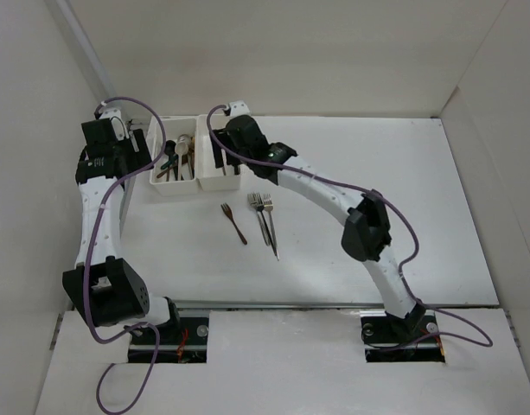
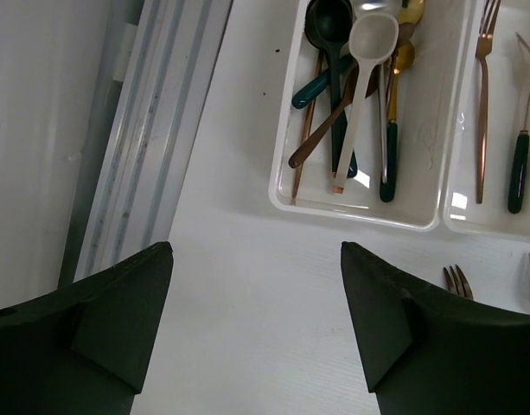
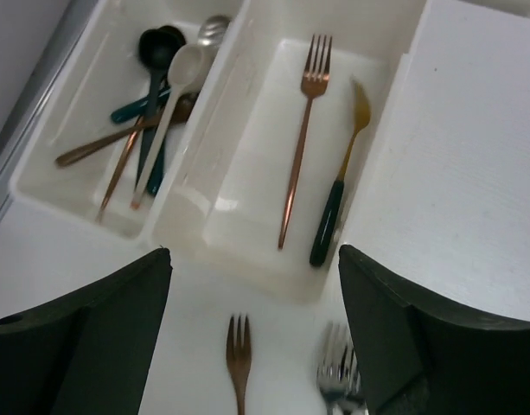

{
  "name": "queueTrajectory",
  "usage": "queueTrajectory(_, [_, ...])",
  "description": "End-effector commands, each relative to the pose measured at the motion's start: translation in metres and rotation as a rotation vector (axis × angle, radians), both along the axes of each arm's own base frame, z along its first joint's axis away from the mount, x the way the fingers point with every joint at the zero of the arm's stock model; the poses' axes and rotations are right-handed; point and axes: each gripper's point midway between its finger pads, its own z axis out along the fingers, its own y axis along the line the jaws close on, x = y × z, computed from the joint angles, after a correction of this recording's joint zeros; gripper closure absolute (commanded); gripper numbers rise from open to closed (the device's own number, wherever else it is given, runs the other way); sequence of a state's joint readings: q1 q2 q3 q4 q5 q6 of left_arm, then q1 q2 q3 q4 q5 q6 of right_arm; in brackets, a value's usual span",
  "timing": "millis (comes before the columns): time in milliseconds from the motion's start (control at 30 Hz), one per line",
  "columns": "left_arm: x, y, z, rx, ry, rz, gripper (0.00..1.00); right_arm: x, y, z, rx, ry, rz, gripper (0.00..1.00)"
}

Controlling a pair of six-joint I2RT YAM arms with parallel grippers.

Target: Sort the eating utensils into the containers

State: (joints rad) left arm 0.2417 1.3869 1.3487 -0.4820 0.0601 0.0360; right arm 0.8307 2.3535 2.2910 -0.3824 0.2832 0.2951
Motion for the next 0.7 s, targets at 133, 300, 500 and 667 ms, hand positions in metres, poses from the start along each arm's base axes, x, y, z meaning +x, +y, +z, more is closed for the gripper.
queueTrajectory(133, [0.0,0.008,0.017,-0.001,-0.058,0.007,0.24,-0.135,-0.01,-0.074,-0.261,0.312,0.247,0.17])
queueTrajectory(300, [0.0,0.005,0.017,-0.012,-0.06,-0.008,0.24,-0.16,-0.02,-0.119,-0.367,0.383,0.234,0.17])
queueTrajectory(500, [-0.002,0.002,0.012,-0.022,-0.044,-0.015,0.24,-0.164,-0.021,-0.154,-0.415,0.422,0.198,0.28])
queueTrajectory(667, [-0.001,0.004,0.015,-0.014,-0.052,-0.008,0.24,-0.184,-0.045,-0.192,-0.531,0.487,0.163,0.49])
